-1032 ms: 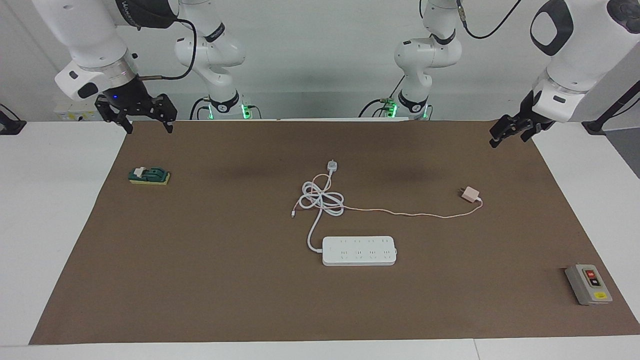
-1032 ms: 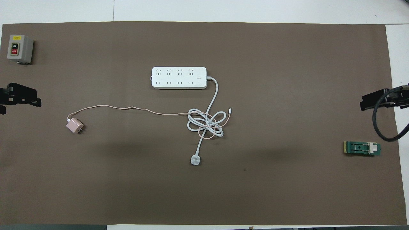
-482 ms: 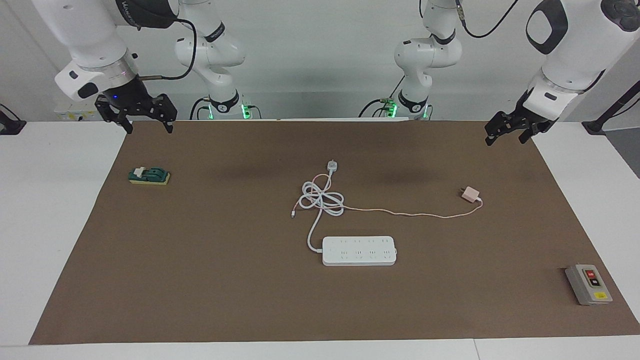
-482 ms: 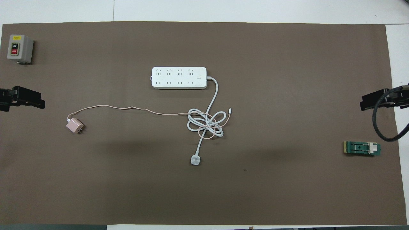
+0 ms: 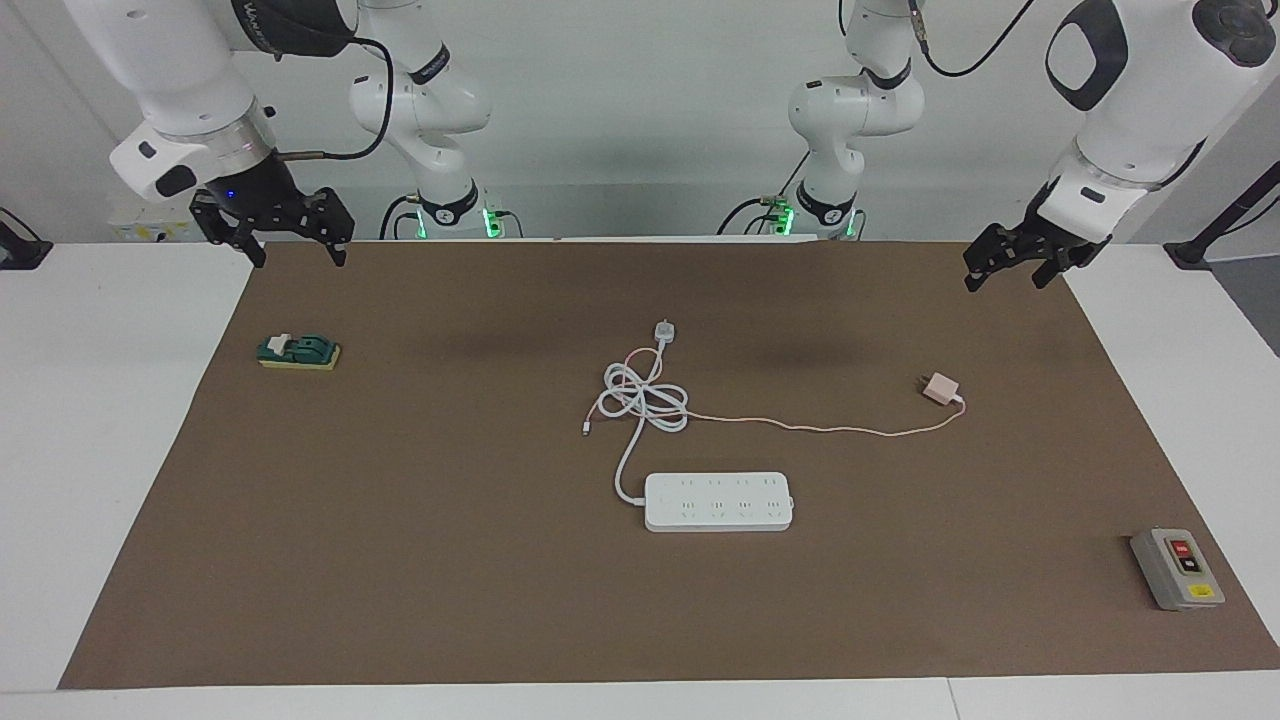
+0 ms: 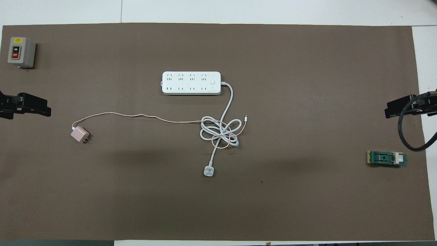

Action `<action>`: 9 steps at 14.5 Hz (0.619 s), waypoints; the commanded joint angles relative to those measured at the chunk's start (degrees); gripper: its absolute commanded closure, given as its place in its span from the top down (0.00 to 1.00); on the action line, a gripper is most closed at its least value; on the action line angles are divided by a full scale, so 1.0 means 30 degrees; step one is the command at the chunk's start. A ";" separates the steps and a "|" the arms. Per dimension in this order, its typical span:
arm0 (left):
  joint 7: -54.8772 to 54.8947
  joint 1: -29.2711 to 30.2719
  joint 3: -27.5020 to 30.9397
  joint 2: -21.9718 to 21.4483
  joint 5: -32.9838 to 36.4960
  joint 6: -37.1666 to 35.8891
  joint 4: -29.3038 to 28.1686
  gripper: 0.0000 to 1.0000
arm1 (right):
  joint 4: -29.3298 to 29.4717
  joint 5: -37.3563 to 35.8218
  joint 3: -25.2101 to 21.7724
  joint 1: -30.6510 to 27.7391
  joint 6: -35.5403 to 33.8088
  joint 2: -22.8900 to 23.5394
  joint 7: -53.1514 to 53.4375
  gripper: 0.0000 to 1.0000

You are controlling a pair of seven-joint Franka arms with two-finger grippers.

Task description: Unplug charger and place it aside

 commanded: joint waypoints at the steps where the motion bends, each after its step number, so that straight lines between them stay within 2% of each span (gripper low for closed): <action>1: 0.0093 -0.0299 0.0224 0.0019 0.0262 -0.0019 -0.0116 1.00 | -0.0232 -0.0107 0.0105 -0.0032 -0.0066 -0.0318 0.0186 1.00; 4: 0.0181 -0.0239 0.0224 0.0019 0.0291 0.0010 -0.0174 1.00 | -0.0232 -0.0107 0.0105 -0.0061 -0.0066 -0.0318 0.0156 1.00; 9: 0.0151 -0.0328 0.0194 0.0312 0.0233 0.1415 0.0031 1.00 | -0.0232 -0.0107 0.0105 -0.0061 -0.0066 -0.0318 0.0156 1.00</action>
